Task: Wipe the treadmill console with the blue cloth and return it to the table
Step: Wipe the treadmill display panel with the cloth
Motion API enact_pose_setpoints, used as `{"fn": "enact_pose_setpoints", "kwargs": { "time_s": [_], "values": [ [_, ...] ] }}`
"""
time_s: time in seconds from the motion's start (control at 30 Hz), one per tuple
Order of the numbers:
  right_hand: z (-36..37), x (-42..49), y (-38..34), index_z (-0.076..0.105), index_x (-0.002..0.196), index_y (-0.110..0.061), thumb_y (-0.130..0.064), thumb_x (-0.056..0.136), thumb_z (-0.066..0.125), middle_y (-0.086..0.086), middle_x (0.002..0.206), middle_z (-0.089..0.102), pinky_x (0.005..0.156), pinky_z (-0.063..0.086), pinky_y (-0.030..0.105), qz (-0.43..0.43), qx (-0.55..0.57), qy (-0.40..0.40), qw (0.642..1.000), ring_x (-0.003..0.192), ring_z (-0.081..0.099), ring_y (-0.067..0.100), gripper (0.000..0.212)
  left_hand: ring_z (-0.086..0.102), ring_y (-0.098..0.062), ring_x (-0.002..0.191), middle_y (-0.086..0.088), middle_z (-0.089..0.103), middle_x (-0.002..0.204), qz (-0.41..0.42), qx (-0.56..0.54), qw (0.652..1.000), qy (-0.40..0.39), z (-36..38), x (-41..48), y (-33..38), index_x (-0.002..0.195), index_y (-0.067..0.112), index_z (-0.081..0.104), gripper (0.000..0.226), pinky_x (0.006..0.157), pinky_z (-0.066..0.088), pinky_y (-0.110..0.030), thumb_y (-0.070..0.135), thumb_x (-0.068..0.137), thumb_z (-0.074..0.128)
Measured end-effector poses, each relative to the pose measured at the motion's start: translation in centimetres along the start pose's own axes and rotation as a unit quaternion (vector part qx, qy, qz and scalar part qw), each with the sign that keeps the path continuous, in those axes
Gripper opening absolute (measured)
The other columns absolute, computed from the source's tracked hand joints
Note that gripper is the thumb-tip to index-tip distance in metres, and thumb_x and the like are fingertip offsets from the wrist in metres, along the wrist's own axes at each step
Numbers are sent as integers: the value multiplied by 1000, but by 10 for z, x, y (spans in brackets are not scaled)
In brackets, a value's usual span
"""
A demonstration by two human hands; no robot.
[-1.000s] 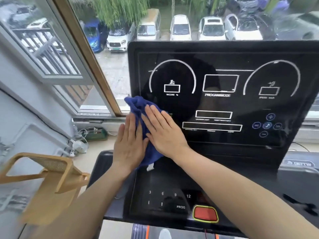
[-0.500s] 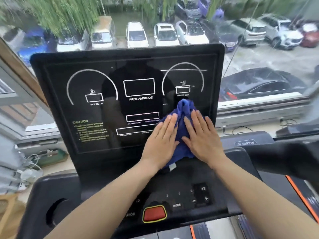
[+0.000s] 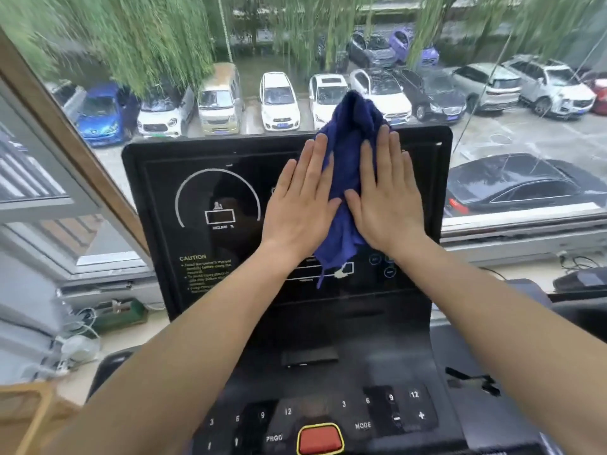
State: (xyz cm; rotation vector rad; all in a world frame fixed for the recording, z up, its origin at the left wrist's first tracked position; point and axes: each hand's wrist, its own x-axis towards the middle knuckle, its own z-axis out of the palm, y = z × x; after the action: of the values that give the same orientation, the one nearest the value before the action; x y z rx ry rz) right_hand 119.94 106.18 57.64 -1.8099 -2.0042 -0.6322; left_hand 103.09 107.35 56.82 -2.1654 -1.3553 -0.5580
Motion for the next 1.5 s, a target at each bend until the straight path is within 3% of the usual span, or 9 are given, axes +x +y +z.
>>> {"fn": "enact_pose_setpoints", "kwargs": {
  "time_s": [0.33, 0.4, 0.5, 0.63, 0.73, 0.83, 0.97, 1.27, 1.5],
  "values": [
    [-10, 51, -201, 5, 161, -8, -45, 107, 28, 15, 169, 1, 127, 4, 43, -171, 27, 52, 984, 157, 0, 30, 70, 2, -31, 154, -19, 0, 166, -167, 51, 984, -33, -30, -84, -175, 158, 4, 6, 70, 122, -3, -42, 41, 105, 30],
    [-6, 44, -210, 10, 161, -9, -43, 106, 32, 14, 170, 4, 127, 3, 43, -201, 26, 54, 978, 157, 3, 29, 68, 1, -30, 154, -19, 1, 166, -152, 35, 987, -38, -27, -103, -173, 159, 6, 6, 66, 123, -3, -43, 38, 106, 30],
    [11, 13, -199, 19, 160, -11, -38, 105, 39, 12, 169, 15, 125, 6, 43, -274, 23, 58, 960, 156, 13, 29, 65, 13, -35, 152, -21, 12, 165, -132, -11, 990, -45, -16, -142, -149, 157, 3, 19, 62, 122, 13, -48, 29, 105, 40],
    [43, -45, -148, 45, 151, -10, -19, 105, 50, 11, 161, 38, 120, 32, 49, -314, 31, 135, 939, 148, 37, 29, 48, 34, -39, 143, -24, 37, 155, -67, -38, 996, -39, 2, -196, -113, 147, -2, 41, 53, 115, 29, -53, 20, 100, 52],
    [51, -79, -120, 64, 135, -10, -13, 101, 58, 12, 150, 53, 110, 43, 50, -311, 45, 163, 935, 135, 54, 31, 34, 51, -37, 130, -23, 52, 143, -35, -62, 997, -17, 10, -214, -94, 136, -2, 55, 46, 109, 38, -50, 22, 97, 57],
    [58, -117, -119, 75, 109, -9, -10, 97, 65, 16, 126, 69, 89, 52, 46, -283, 90, 151, 943, 105, 67, 37, 16, 63, -37, 104, -19, 66, 119, -16, -103, 994, 25, 16, -228, -74, 113, 0, 70, 26, 93, 47, -44, 10, 90, 66],
    [63, -151, -143, 75, 104, -5, -8, 100, 42, 20, 116, 69, 73, 46, 43, -249, 157, 80, 952, 84, 61, 36, 33, 65, -35, 93, -14, 69, 108, -22, -123, 992, 16, 20, -251, -64, 102, 3, 73, 17, 82, 50, -42, 7, 95, 59],
    [58, -175, -218, 70, 105, -5, -14, 89, 57, 16, 107, 67, 81, 48, 43, -198, 166, 34, 965, 86, 61, 34, 22, 63, -32, 84, -13, 68, 96, -73, -98, 993, -7, 17, -274, -84, 97, 5, 72, 14, 73, 50, -40, 10, 91, 60],
    [62, -186, -162, 72, 99, -12, -10, 96, 55, 10, 96, 66, 77, 48, 44, -188, 114, 64, 973, 80, 60, 33, 17, 60, -34, 78, -12, 65, 88, -16, -91, 996, -18, 21, -257, -69, 91, 6, 71, 9, 72, 45, -40, 8, 87, 63]
  ]
}}
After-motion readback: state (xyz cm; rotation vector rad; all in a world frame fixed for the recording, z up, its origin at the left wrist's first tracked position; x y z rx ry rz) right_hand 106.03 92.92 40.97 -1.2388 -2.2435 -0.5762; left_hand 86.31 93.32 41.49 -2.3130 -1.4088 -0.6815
